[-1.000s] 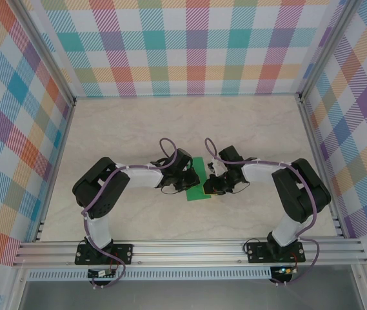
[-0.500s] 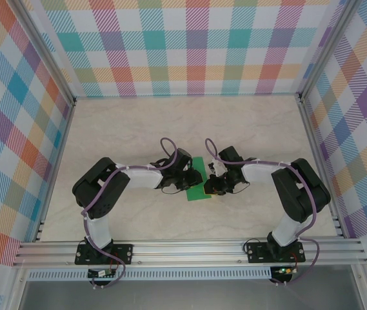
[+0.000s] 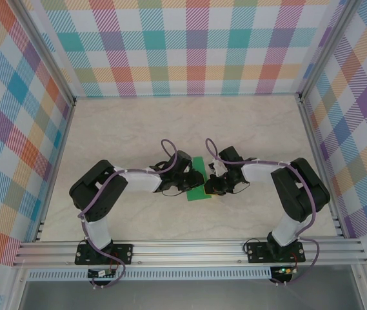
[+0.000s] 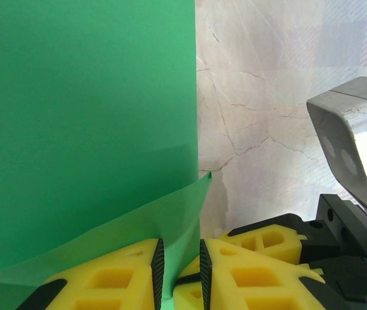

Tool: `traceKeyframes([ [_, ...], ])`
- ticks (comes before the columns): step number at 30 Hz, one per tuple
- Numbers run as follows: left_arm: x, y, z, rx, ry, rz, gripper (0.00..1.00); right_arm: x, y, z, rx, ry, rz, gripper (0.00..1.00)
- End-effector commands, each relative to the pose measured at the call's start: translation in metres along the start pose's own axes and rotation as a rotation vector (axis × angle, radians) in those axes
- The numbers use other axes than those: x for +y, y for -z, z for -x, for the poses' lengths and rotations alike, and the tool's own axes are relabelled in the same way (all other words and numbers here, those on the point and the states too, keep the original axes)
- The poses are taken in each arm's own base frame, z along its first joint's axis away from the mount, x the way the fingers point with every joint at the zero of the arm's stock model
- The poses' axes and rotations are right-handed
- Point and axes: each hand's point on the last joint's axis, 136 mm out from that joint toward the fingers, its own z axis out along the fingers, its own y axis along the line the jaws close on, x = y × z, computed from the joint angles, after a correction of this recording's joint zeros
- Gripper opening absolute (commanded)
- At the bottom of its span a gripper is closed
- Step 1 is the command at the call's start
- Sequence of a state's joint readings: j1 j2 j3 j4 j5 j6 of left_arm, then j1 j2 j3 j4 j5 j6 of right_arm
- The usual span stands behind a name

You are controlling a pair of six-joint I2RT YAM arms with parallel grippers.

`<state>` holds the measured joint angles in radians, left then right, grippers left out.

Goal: Fold a paper plane with a square sheet of paper (pick it up from the middle)
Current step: Fold the triangle a second time at the center of the table.

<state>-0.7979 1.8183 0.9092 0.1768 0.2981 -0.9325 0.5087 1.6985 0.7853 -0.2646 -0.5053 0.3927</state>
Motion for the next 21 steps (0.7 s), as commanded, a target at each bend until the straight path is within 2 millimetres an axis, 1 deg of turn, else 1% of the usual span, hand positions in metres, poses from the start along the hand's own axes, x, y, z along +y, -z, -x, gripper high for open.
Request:
traceKeyframes([
  [1, -0.001, -0.004, -0.007, 0.014, 0.007, -0.019, 0.22, -0.014, -0.007, -0.011, 0.035, -0.047, -0.046, 0.13],
  [7, 0.029, -0.017, -0.012, 0.03, 0.051, 0.092, 0.17, -0.013, -0.006, -0.012, 0.037, -0.048, -0.043, 0.13],
  [10, 0.043, -0.017, -0.015, 0.033, 0.071, 0.145, 0.15, -0.003, 0.0, -0.011, 0.028, -0.037, -0.009, 0.14],
  [12, 0.05, -0.016, -0.016, 0.036, 0.074, 0.179, 0.14, 0.007, 0.007, -0.007, 0.011, -0.024, 0.022, 0.15],
  [17, 0.054, -0.016, -0.019, 0.043, 0.072, 0.188, 0.14, 0.037, 0.017, -0.002, 0.021, 0.019, 0.133, 0.15],
  [19, 0.053, -0.016, -0.018, 0.043, 0.068, 0.187, 0.13, 0.038, 0.017, -0.002, 0.025, 0.02, 0.137, 0.16],
  [21, 0.052, -0.016, -0.018, 0.043, 0.068, 0.186, 0.13, 0.032, 0.013, -0.003, 0.038, 0.009, 0.111, 0.16],
])
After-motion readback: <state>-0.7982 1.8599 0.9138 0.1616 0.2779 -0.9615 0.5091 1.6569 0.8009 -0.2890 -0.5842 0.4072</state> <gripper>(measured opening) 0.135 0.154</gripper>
